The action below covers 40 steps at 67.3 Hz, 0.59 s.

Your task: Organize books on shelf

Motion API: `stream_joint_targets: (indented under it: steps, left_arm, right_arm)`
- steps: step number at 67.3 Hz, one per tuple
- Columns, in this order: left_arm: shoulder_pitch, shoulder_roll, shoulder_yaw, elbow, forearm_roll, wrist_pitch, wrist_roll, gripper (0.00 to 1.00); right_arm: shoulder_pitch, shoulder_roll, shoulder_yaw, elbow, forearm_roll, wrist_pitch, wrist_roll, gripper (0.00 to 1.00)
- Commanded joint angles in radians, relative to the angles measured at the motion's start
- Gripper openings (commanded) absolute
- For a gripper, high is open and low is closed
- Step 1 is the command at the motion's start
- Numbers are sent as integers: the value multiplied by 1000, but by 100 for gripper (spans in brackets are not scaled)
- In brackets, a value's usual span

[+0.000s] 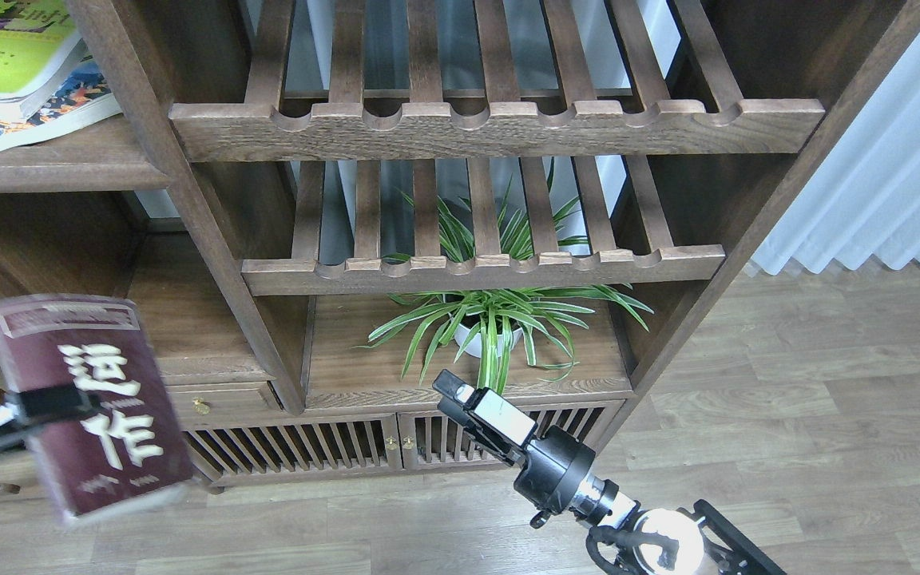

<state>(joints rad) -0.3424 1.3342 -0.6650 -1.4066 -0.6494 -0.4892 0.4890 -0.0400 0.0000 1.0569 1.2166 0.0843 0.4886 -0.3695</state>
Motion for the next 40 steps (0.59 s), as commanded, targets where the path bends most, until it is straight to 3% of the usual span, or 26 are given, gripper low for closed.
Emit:
stream_joint_targets:
  steps: [1,13,40]
  left_arm:
    - [-118,94,5,-23,0,0,0,3]
    - [-366,171,16,-17,2,0,0,4]
    - [-630,154,15,89,13,0,0,3]
  right_arm:
    - [0,0,0,0,0,0,0,100]
    - [0,0,2,-2,0,0,0,100]
    - [2,0,2,-8,-3,0,-2,100]
